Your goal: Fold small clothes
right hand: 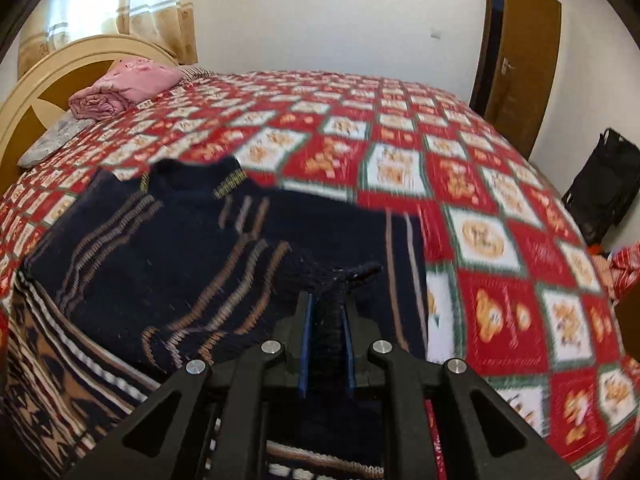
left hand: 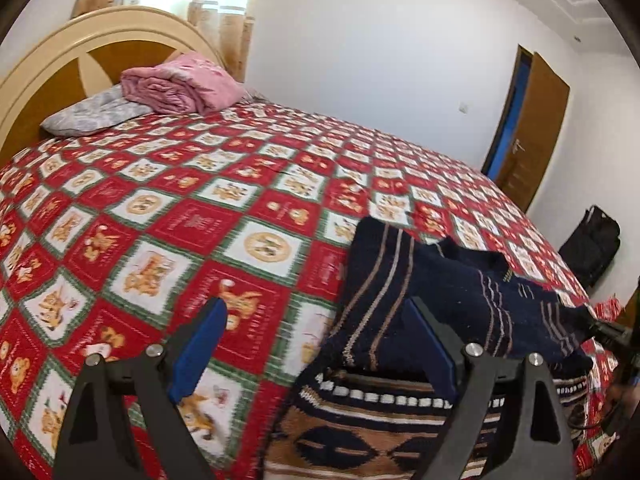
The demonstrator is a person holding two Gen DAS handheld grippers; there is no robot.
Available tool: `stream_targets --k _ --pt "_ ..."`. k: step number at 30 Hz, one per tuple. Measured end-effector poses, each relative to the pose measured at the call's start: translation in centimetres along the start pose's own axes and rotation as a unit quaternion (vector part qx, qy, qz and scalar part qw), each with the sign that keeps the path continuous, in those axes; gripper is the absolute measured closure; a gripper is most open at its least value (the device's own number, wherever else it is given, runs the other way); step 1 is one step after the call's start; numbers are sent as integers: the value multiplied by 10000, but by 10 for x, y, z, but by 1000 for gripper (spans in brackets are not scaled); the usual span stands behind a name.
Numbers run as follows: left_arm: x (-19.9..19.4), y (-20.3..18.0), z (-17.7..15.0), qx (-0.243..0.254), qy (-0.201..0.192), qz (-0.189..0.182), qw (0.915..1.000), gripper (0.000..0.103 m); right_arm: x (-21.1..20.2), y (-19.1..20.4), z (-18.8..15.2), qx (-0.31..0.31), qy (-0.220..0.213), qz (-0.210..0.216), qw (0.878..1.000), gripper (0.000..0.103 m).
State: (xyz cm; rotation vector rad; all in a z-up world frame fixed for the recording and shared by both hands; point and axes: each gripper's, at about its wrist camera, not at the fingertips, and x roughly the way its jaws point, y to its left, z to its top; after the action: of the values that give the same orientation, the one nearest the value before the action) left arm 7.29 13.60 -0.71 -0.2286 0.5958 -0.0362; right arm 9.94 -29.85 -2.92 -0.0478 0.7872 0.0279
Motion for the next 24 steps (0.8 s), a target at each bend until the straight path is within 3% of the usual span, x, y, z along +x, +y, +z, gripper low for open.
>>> stream_targets --k 2,4,5,6,7,10,14,17,20,23,24 --pt "2 -10 -2 114 80 -40 9999 11 4 -8 -4 223 86 185 9995 86" --pt "3 -19 -5 231 122 -73 9996 11 2 -16 -5 587 272 362 9972 67" --pt "3 -23 -6 317 140 -75 9994 11 1 -25 -4 916 463 489 9935 41" --pt "3 -27 -6 399 149 -55 9991 11 -1 -29 -5 1118 502 532 9910 30" --pt "2 -29 -7 464 142 -36 9988 11 -8 -37 -5 1348 463 563 9882 26" --pt "2 -34 -6 563 120 4 9983 11 -26 -43 -8 1486 355 350 9876 26" --pt "8 -35 -7 447 216 -92 9987 11 -34 -32 -5 1123 83 -15 9936 26" --pt "12 -37 -11 368 349 -155 9986 11 -21 -19 2 978 73 -3 9952 26" --pt "11 -41 -13 418 377 -172 9983 11 1 -7 8 657 215 -285 9972 28" --pt "7 -44 -13 524 337 -114 9980 11 17 -4 7 646 419 -228 9968 71" --pt "6 -44 -12 543 323 -91 9980 11 18 -3 7 649 378 -257 9968 72"
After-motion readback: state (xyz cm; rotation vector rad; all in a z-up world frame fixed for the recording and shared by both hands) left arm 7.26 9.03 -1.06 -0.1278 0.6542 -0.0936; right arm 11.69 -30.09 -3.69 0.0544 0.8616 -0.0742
